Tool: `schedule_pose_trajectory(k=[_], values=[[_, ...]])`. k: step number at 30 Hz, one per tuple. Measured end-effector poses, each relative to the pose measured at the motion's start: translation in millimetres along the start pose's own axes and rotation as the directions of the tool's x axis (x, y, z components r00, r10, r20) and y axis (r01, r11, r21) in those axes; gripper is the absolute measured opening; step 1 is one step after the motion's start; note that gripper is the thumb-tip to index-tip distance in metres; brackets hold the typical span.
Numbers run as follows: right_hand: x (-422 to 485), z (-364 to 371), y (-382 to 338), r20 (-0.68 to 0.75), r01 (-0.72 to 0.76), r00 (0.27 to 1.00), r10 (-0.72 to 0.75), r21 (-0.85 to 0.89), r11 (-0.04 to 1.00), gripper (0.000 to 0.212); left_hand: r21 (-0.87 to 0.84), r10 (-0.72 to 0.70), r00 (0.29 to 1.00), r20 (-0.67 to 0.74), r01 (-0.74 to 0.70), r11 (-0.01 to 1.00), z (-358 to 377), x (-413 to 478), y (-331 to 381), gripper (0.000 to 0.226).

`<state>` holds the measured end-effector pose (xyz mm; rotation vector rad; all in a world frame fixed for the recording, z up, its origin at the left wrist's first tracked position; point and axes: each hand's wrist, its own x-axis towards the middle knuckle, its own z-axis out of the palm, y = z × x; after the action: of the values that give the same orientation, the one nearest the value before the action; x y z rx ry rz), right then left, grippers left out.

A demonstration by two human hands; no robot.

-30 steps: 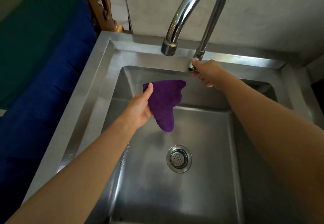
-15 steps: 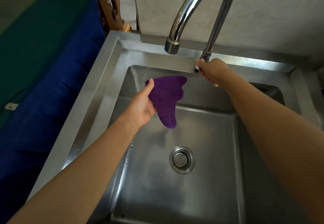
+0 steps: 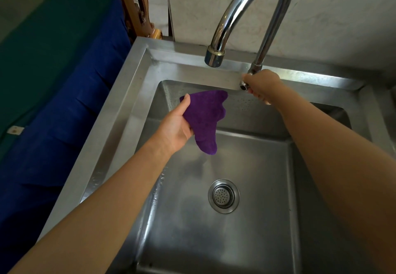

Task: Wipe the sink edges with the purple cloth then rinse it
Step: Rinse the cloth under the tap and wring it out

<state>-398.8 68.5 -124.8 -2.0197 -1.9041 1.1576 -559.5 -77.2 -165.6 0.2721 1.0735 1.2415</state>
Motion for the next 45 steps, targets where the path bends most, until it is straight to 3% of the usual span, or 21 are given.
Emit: schedule_pose_trajectory(k=[10, 20, 24, 27, 29, 30, 32, 34, 37, 41, 45], values=[[9, 4, 0, -0.016, 0.006, 1.0, -0.007, -0.054, 0.999, 0.025, 0.002, -0.008, 1.0, 0.019, 0.008, 1.0, -2, 5, -3, 0.032], [7, 1, -5, 0.056, -0.071, 0.996, 0.072, -0.013, 0.997, 0.017, 0.052, -0.04, 0.999, 0.034, 0.039, 0.998, -1, 8, -7, 0.04], [-11, -17, -7, 0.109, -0.09, 0.99, 0.088, 0.015, 0.996, 0.041, 0.101, -0.054, 0.997, 0.047, 0.049, 0.994, 1, 7, -8, 0.05], [-35, -31, 14, -0.057, 0.003, 0.998, -0.004, -0.027, 1.0, 0.064, 0.118, -0.068, 0.996, 0.062, 0.06, 0.991, -1, 9, -7, 0.051], [-53, -20, 40, -0.125, 0.012, 0.992, 0.002, 0.109, 0.994, 0.062, 0.102, -0.076, 0.995, 0.066, 0.069, 0.992, 1, 11, -6, 0.049], [-59, -7, 51, -0.089, -0.005, 0.996, 0.022, 0.194, 0.981, 0.064, 0.101, -0.075, 0.995, 0.063, 0.068, 0.993, 2, 12, -6, 0.047], [-64, 29, 66, 0.089, -0.02, 0.996, -0.009, 0.32, 0.947, 0.068, 0.125, -0.07, 0.996, 0.057, 0.062, 0.99, 6, 13, -8, 0.046], [-67, 58, 63, 0.213, 0.001, 0.97, -0.113, 0.464, 0.886, 0.059, 0.164, -0.057, 0.997, 0.046, 0.049, 0.985, 10, 13, -9, 0.05], [-68, 75, 48, 0.065, 0.109, 0.981, -0.182, 0.59, 0.8, 0.033, 0.238, 0.046, 0.998, -0.047, -0.034, 0.971, 14, 15, -11, 0.054], [-79, 88, 32, -0.204, 0.322, 0.946, -0.253, 0.477, 0.818, 0.026, 0.293, 0.269, 0.923, -0.275, -0.186, 0.938, 22, 24, -19, 0.047], [-89, 103, 6, -0.267, 0.387, 0.915, -0.303, 0.366, 0.847, 0.036, 0.096, 0.163, 0.949, -0.27, -0.142, 0.985, 36, 30, -28, 0.055]])
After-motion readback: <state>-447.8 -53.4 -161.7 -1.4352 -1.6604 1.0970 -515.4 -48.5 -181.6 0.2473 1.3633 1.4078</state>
